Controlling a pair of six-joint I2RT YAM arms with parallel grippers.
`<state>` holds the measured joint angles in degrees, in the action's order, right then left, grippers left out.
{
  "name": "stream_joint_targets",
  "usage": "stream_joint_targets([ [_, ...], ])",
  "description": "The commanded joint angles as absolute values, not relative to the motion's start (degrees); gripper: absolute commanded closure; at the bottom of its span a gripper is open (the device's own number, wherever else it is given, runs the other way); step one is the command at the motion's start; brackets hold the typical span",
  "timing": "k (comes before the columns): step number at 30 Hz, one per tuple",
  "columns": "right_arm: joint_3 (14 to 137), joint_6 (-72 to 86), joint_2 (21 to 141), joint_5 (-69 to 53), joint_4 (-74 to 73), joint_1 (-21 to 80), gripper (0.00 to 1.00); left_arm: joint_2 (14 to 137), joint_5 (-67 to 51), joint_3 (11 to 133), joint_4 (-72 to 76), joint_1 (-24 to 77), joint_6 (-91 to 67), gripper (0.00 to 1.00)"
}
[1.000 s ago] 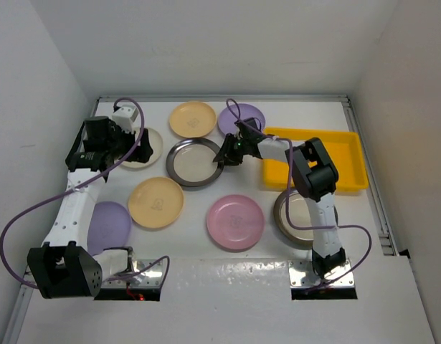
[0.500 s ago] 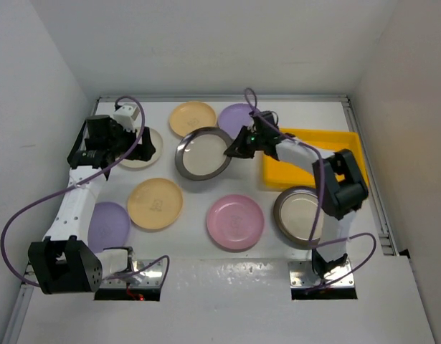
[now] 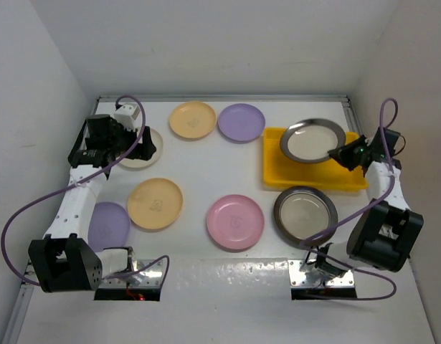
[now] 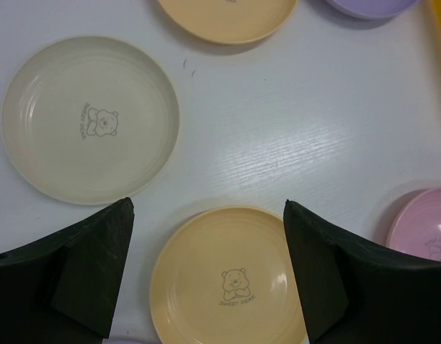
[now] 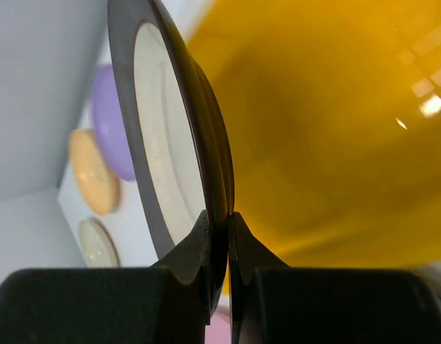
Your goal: Place the plates into the plastic bin on the countertop
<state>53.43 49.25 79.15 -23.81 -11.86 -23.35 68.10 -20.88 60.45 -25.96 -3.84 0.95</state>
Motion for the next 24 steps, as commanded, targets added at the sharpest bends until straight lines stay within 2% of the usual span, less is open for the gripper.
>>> stream_joint_targets([
  [1, 53.7, 45.89, 78.13, -34.27, -17.04, -25.22, 1.0, 67.94, -22.06, 61.61, -23.64, -3.96, 0.7, 0.15],
  [6, 52.83, 44.56, 82.07, -34.01, -14.35, -29.61, 1.0, 67.94, -22.06, 61.08, -23.64, -3.96, 1.23, 0.15],
  [14, 57.22, 41.32, 92.8, -37.62, -8.97, -29.62, 1.0, 67.94, -22.06, 61.08, -23.12, -3.96, 1.76, 0.15],
  [15, 57.56, 40.96, 93.16, -37.27, -8.7, -29.71, 0.96, 67.94, -22.06, 61.08, -23.12, -3.96, 1.76, 0.15],
  [16, 57.66, 39.39, 94.64, -36.74, -9.05, -29.71, 0.74, 67.94, -22.06, 61.08, -23.12, -3.96, 1.76, 0.15],
  [18, 59.06, 35.62, 96.23, -36.04, -10.1, -29.62, 0.43, 67.94, -22.06, 61.08, -23.12, -3.96, 1.76, 0.15],
  [19, 59.67, 34.29, 96.41, -35.34, -13.76, -29.53, 0.2, 67.94, -22.06, 61.08, -23.12, -3.96, 1.76, 0.15],
  [20, 62.29, 31.49, 96.59, -34.55, -15.71, -29.36, 0.09, 67.94, -22.06, 61.08, -23.12, -3.96, 1.76, 0.15],
  [21, 63.27, 28.59, 96.42, -30.28, -20.0, -29.18, 0.0, 67.94, -22.06, 60.47, -23.12, -3.96, 1.76, 0.15],
  [23, 65.55, 27.25, 93.97, -25.95, -25.54, -29.0, 0.0, 67.94, -22.59, 60.47, -23.12, -3.43, 1.76, 0.15],
  [24, 66.0, 27.86, 91.34, -16.79, -28.88, -29.0, 0.0, 67.42, -22.59, 60.47, -23.12, -3.43, 1.76, 0.15],
])
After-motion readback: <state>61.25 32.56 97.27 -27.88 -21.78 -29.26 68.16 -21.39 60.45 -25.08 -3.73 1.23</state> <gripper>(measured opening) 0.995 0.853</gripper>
